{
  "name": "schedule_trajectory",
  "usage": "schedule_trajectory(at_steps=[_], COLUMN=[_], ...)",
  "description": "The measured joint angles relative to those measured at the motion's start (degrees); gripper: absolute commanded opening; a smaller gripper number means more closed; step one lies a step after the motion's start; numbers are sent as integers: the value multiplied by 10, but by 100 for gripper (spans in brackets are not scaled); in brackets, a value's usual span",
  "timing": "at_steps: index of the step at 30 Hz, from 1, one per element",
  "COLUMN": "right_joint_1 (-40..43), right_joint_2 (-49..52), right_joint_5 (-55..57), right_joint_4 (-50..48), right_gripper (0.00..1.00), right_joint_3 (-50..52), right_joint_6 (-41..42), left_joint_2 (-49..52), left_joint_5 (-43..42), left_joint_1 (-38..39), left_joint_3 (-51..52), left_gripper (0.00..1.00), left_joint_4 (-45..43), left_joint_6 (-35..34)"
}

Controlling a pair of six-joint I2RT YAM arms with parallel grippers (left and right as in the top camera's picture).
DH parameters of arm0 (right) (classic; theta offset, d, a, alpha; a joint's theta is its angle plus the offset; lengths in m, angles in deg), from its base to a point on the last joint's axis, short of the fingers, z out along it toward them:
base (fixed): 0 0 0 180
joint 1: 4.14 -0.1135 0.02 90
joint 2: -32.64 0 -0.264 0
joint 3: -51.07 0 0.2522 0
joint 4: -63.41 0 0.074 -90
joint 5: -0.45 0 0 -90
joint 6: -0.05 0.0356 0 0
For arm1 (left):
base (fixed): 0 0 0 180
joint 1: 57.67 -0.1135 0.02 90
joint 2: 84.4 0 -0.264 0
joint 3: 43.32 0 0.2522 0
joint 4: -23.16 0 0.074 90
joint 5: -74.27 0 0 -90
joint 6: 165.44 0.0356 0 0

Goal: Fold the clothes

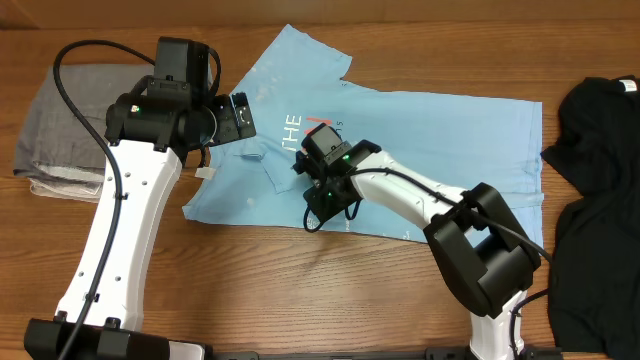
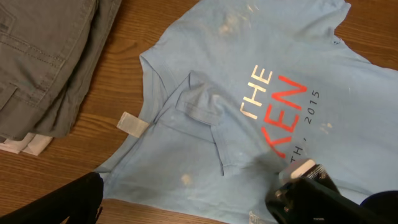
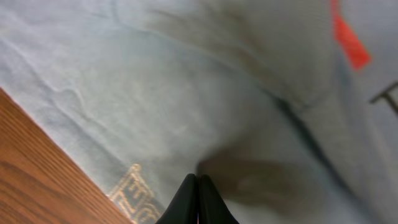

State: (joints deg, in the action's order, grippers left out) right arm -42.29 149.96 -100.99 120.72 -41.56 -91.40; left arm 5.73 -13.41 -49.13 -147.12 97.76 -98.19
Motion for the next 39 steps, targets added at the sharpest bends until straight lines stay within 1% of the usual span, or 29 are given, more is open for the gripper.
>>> schedule_trajectory(at_steps=[12,22,29,36,38,39], right_joint_1=[76,78,78,80,82,84], right_joint_2=[3,3,3,5,6,6], right_joint_5=[-13,-10,32,59,63,65], right_joint_4=[5,-54,-68,-107,-116,-120], right_gripper=[4,4,4,11,10,8], right_joint_3=[-1,-2,-2,-2,-2,-3], right_joint_6=[0,3,8,16,25,30], left_joint_2=[0,0,0,0,0,0], left_joint_5=[0,0,0,0,0,0], left_joint_1=[0,0,0,0,0,0], left_joint_3=[0,0,0,0,0,0], left_gripper=[100,100,100,100,100,100], left_joint_4=[0,0,0,0,0,0], left_joint_6=[0,0,0,0,0,0])
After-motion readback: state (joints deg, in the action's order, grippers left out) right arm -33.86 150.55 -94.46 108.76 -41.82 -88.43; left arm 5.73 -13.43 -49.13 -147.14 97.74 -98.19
